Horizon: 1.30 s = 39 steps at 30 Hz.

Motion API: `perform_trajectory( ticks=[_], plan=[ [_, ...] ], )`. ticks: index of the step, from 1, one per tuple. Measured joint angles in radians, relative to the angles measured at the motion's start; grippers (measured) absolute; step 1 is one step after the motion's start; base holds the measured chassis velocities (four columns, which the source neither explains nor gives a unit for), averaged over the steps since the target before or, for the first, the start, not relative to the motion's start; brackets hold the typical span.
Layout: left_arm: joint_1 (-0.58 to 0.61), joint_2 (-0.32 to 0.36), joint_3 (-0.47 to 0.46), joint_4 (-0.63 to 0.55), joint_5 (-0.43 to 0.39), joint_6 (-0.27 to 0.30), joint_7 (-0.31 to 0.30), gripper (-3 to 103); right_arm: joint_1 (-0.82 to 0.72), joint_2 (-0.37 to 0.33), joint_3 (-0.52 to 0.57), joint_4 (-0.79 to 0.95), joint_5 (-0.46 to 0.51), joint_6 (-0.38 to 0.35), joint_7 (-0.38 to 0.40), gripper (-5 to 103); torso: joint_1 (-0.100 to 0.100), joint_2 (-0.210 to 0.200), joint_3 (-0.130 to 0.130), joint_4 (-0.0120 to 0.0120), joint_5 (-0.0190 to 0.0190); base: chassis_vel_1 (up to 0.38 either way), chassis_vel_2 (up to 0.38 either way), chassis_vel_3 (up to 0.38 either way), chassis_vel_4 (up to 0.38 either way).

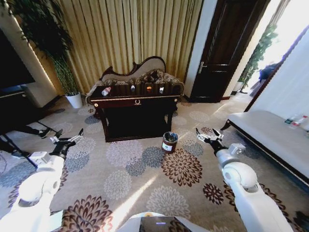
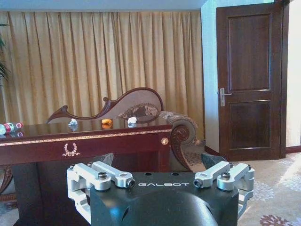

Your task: Move to the front of the table and place the trash on the table into the trash bin.

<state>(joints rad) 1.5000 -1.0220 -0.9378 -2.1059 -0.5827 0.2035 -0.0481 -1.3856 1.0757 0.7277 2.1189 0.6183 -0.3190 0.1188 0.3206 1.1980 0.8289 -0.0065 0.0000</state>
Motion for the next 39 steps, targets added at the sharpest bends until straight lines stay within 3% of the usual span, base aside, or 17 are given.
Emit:
perform_trajectory(
  ticks=[39],
  plan=[
    [0.0, 0.0, 0.001, -0.003, 0.0, -0.002, 0.002, 100, -0.007, 0.008, -0.017, -0.001, -0.031, 0.013, 0.0, 100, 0.0, 0.0, 0.0, -0.0001, 0.0, -0.083, 0.105, 0.076, -0.104]
  ],
)
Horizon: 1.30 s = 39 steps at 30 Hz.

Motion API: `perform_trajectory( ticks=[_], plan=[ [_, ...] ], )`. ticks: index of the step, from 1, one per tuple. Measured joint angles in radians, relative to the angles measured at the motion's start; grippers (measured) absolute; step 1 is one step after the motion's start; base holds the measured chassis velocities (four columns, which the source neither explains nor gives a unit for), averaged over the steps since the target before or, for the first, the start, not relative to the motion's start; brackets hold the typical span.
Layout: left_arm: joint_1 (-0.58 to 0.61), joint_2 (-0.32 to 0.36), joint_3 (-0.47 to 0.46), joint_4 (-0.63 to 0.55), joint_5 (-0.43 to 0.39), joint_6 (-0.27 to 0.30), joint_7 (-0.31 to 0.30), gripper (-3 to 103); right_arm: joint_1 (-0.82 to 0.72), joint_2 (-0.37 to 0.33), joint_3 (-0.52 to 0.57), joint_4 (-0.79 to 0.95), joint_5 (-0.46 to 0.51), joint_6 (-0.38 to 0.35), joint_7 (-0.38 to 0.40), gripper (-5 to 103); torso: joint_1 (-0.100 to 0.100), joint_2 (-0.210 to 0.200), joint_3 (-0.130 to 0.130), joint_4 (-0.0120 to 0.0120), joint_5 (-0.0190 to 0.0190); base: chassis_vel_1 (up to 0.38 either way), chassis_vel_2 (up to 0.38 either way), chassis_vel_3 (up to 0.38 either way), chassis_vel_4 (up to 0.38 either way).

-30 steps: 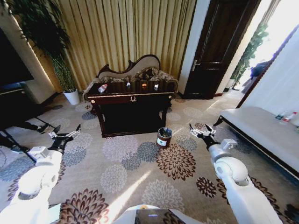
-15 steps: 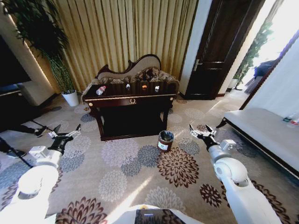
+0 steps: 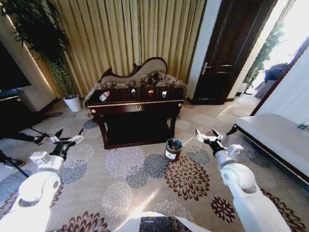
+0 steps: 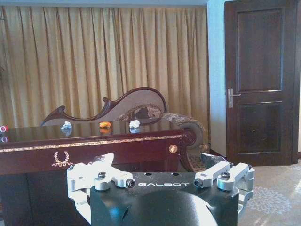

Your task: Move to the front of the table and place the trash on the table into the trash bin.

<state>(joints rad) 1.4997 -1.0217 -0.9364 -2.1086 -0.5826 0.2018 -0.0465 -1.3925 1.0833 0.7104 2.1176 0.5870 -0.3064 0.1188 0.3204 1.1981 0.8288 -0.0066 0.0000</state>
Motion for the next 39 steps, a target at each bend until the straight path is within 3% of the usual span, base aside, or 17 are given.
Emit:
perform_trajectory(
  ticks=[25, 39],
  plan=[
    [-0.002, -0.005, 0.006, 0.006, 0.006, 0.001, 0.003, 100, 0.002, 0.007, -0.01, -0.005, -0.006, 0.0, 0.0, 100, 0.0, 0.0, 0.0, 0.0, 0.0, -0.122, 0.141, 0.126, -0.142],
    [-0.003, -0.013, 0.003, -0.01, 0.014, 0.044, 0.028, 100, 0.003, 0.012, -0.011, -0.008, -0.008, 0.0, 0.0, 100, 0.0, 0.0, 0.0, -0.0001, 0.0, -0.141, 0.144, 0.138, -0.145]
  ],
)
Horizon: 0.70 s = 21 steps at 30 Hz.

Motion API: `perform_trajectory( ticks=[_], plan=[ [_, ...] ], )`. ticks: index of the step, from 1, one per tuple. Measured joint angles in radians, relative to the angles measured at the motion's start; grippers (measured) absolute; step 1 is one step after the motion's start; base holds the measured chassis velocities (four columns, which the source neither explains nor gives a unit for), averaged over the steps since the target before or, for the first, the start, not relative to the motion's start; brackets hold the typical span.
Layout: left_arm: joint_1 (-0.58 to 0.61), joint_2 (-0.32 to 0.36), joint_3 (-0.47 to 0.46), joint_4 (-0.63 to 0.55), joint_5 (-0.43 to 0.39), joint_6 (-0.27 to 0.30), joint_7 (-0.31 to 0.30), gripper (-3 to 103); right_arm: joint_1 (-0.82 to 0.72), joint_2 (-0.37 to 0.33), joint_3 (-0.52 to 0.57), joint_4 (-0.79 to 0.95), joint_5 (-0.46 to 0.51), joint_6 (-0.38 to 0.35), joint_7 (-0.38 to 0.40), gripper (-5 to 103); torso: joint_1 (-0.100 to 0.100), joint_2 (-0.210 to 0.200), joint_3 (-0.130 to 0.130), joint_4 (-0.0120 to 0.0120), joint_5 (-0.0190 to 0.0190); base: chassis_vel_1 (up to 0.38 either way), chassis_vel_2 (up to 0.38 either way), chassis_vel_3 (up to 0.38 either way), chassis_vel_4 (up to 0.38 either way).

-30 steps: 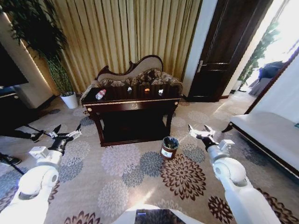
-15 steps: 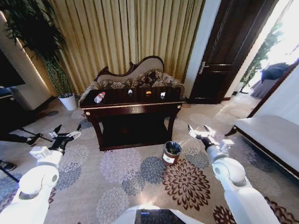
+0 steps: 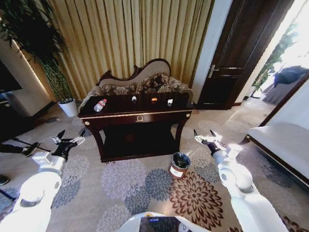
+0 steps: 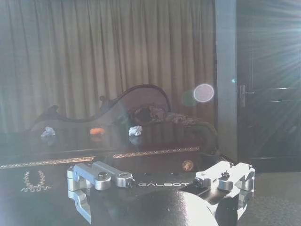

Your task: Move to the front of the table and place the trash on the table into the trash bin.

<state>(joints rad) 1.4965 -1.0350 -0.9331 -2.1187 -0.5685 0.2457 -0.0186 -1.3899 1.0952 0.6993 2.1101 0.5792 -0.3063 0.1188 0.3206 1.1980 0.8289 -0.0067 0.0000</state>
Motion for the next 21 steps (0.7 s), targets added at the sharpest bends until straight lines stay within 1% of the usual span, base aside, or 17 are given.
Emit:
perform_trajectory(
  ticks=[13, 17, 21],
  plan=[
    [0.0, -0.002, 0.0, -0.006, 0.0, 0.004, 0.003, 100, -0.002, 0.002, 0.005, -0.002, 0.0, 0.002, 0.0, 100, 0.0, 0.0, 0.0, 0.0002, 0.0, -0.108, 0.166, 0.164, -0.105],
    [0.001, -0.003, 0.001, -0.004, 0.001, -0.004, 0.001, 100, 0.0, 0.003, 0.004, -0.004, 0.0, 0.002, 0.0, 100, 0.0, 0.0, 0.0, 0.0005, 0.0, -0.1, 0.151, 0.165, -0.094],
    [0.002, -0.003, 0.001, -0.001, 0.001, -0.012, -0.001, 100, 0.0, 0.006, 0.004, -0.005, 0.0, 0.002, 0.0, 100, 0.0, 0.0, 0.0, 0.0001, 0.0, -0.133, 0.15, 0.14, -0.125]
  ],
)
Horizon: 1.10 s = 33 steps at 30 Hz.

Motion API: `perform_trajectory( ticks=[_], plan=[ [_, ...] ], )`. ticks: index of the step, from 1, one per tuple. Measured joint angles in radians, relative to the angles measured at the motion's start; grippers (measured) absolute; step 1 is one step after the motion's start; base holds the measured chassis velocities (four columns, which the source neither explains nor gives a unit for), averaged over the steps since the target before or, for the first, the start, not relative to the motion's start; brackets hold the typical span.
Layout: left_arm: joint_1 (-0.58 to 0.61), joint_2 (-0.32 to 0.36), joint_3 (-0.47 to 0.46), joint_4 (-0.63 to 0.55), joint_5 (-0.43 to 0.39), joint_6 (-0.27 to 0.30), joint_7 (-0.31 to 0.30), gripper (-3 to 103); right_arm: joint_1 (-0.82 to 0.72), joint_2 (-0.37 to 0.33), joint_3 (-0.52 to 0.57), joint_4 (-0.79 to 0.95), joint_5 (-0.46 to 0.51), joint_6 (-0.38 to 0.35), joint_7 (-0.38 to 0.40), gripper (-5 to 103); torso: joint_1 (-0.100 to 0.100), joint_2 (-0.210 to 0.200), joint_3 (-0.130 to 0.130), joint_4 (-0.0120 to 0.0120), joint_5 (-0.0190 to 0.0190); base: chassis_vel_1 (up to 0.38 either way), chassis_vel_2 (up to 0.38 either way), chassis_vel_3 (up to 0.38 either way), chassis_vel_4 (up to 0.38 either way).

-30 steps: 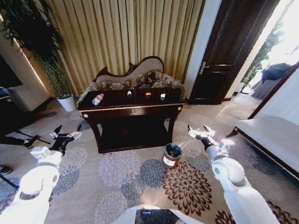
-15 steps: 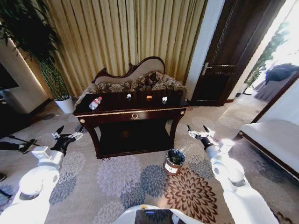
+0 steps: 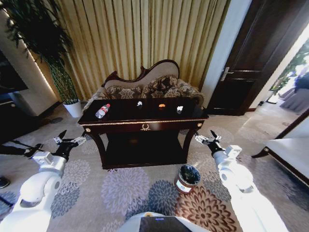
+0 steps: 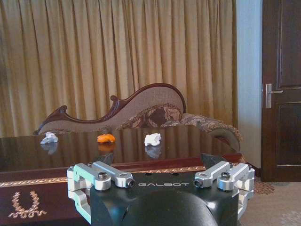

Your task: Move to the front of the table and place the trash on the table into the trash bin.

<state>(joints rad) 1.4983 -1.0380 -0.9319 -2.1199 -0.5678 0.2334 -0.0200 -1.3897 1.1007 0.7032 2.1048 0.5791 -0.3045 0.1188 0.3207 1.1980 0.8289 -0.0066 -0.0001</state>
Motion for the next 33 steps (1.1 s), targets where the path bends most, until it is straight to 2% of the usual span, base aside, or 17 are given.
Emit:
perform_trajectory(
  ticks=[33],
  plan=[
    [0.012, 0.002, -0.007, -0.015, -0.002, -0.003, -0.004, 100, 0.012, -0.002, 0.001, 0.014, -0.008, -0.002, 0.0, 100, 0.0, 0.0, 0.0, 0.0, 0.0001, -0.144, 0.142, 0.14, -0.141]
  ],
)
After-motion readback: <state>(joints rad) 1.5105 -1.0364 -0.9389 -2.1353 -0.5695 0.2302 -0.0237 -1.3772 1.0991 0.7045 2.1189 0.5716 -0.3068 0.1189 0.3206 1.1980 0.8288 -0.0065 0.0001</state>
